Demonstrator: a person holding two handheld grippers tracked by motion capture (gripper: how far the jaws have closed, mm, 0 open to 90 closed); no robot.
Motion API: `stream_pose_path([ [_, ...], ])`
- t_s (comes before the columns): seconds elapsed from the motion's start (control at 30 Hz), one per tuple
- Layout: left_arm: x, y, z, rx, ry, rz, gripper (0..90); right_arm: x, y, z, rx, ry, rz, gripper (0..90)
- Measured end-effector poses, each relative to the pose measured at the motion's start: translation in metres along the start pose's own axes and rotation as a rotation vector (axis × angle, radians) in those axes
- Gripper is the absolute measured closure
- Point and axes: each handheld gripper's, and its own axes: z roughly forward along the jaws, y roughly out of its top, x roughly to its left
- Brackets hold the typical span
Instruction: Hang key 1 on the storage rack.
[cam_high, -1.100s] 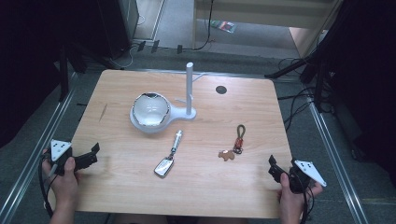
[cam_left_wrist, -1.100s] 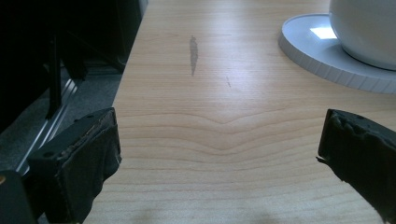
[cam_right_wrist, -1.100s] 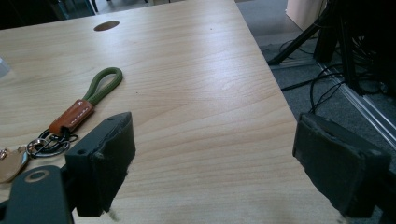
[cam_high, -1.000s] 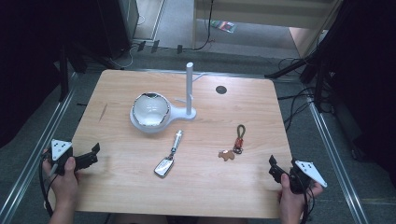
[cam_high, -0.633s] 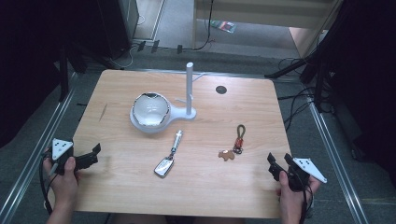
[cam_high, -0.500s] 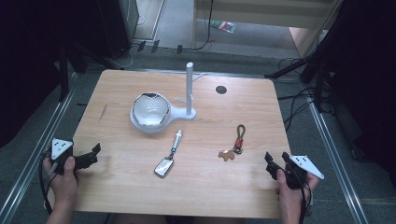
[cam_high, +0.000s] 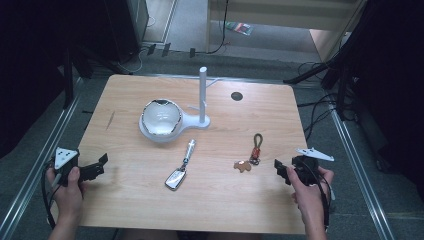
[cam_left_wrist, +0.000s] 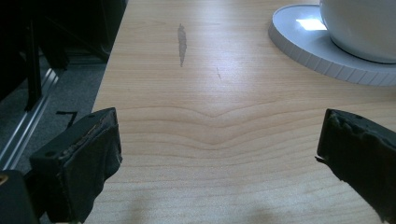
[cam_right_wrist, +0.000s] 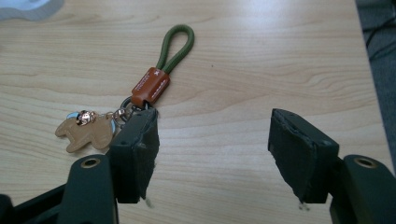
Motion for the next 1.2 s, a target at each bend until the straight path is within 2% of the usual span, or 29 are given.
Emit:
stream_pose_path([
  [0.03,0.000,0.000,0.000,0.001,-0.003,0.003,0.1,0.002,0.003,0.002,0.027,-0.004,0.012,34.6],
  [0.1,0.000,0.000,0.000,0.001,-0.003,0.001,0.1,0.004,0.006,0.004,0.046,-0.005,0.012,34.3],
  [0.17,0.000,0.000,0.000,0.001,-0.004,0.001,0.1,0.008,0.012,0.009,0.098,-0.016,-0.001,32.7],
  [0.2,0.000,0.000,0.000,0.001,-0.004,0.001,0.1,0.012,0.017,0.013,0.142,-0.022,-0.005,32.0],
  [0.23,0.000,0.000,0.000,0.002,-0.003,0.003,0.1,0.012,0.017,0.013,0.142,-0.022,-0.005,32.0],
  [0.3,-0.001,0.000,0.001,0.004,-0.003,0.009,0.1,0.015,0.025,0.017,0.198,-0.041,0.006,33.0],
  [0.43,-0.002,0.000,0.001,0.008,-0.005,0.014,0.1,0.019,0.033,0.024,0.258,-0.053,-0.004,33.1],
  [0.53,-0.002,0.000,0.001,0.008,-0.007,0.015,0.1,0.023,0.037,0.029,0.277,-0.071,-0.026,28.8],
  [0.57,-0.002,0.000,0.001,0.007,-0.008,0.014,0.1,0.025,0.039,0.031,0.276,-0.096,-0.039,28.5],
  [0.7,-0.002,0.001,0.001,0.010,-0.013,0.016,0.1,0.031,0.046,0.038,0.293,-0.121,-0.039,26.5],
  [0.8,-0.002,0.001,0.001,0.012,-0.012,0.020,0.1,0.036,0.051,0.044,0.319,-0.103,-0.047,24.7],
  [1.1,-0.002,0.001,0.002,0.013,-0.014,0.017,0.1,0.052,0.061,0.058,0.368,-0.100,-0.088,20.4],
  [1.2,-0.002,0.001,0.002,0.013,-0.013,0.018,0.1,0.055,0.064,0.061,0.382,-0.083,-0.061,19.9],
])
